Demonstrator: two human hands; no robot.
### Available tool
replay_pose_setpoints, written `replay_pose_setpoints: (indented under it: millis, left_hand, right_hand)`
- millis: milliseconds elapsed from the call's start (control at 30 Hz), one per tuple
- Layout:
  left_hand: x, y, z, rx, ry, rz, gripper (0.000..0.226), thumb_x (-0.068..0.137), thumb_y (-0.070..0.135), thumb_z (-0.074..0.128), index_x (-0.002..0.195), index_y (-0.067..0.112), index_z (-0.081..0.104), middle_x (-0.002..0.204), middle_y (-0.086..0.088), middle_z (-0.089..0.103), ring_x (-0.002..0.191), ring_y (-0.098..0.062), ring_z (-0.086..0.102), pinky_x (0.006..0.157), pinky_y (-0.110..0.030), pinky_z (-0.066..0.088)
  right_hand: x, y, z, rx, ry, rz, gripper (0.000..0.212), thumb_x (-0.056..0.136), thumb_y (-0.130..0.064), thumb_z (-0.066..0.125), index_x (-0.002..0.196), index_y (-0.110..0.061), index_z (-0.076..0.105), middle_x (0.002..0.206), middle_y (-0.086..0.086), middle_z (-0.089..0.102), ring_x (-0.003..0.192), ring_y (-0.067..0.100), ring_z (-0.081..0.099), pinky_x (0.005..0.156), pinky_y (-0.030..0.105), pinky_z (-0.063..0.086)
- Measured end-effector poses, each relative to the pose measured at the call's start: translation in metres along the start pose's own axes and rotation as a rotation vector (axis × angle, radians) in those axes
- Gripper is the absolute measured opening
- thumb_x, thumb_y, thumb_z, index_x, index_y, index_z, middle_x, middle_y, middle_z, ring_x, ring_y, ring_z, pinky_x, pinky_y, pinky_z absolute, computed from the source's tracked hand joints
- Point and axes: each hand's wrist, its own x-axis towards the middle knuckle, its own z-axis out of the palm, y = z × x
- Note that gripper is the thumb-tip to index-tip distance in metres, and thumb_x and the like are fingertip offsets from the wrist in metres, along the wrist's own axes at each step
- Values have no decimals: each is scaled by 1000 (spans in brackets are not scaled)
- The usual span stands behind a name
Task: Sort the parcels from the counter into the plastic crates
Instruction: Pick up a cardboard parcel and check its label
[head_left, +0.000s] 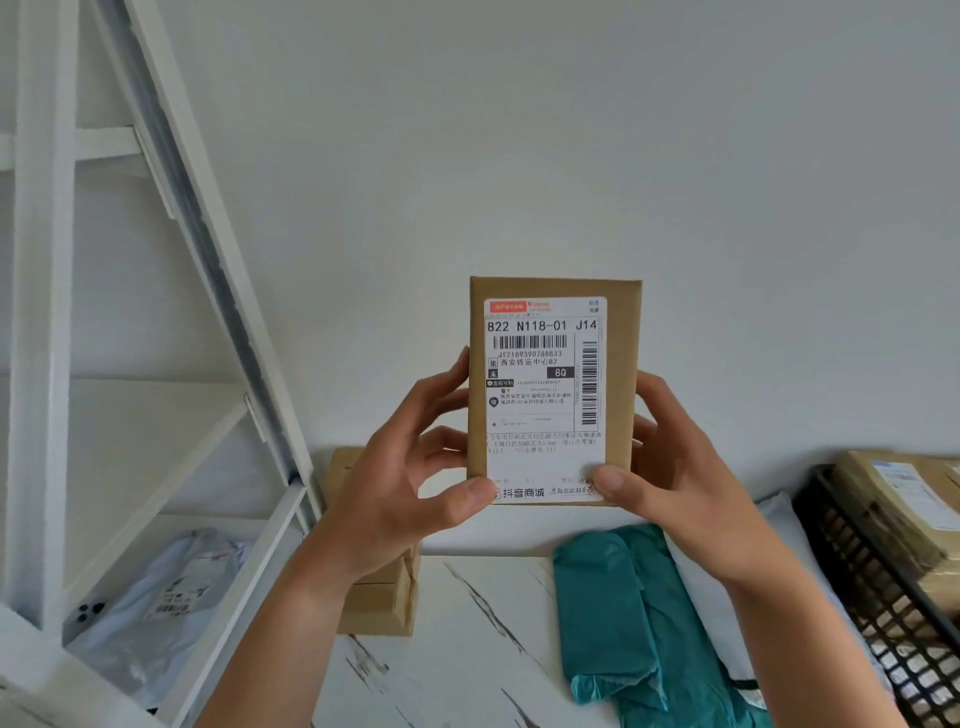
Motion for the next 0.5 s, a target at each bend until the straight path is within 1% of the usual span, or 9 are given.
replay_pose_setpoints:
  millis: [67,200,333,500]
  left_hand:
    - [1,4,-1,-1,1,27,90,76,33,80,156,27,38,147,2,59,126,-39,62,106,-52,55]
    - [1,9,-3,-13,7,63,89,75,32,80,154,27,40,146,-1,59,125,-39,62,104,-47,56]
    - [0,12,-3,-24,11,79,91,74,33,80,155,22,38,146,-3,59,126,-40,62,104,-48,55]
    - [-2,12,-6,-28,18,90,91,74,30,80,154,19,38,146,-5,59,125,-41,61,104,-49,54]
  right_hand:
    - [0,-6,-1,-18,-2,-31,80,84,-27,76,153,-22,36,134,11,70,121,36,68,97,48,60]
    - [0,-13,-1,-45,8,-65,82,83,-26,76,153,-21,35,133,12,70,121,37,68,97,50,60]
    - [0,-15,0,-60,13,-83,85,82,-27,77,154,-20,34,133,12,70,120,38,68,99,58,57]
    - [1,-16,3,-68,3,-95,86,81,-26,77,154,-16,32,134,12,70,119,38,68,100,57,56]
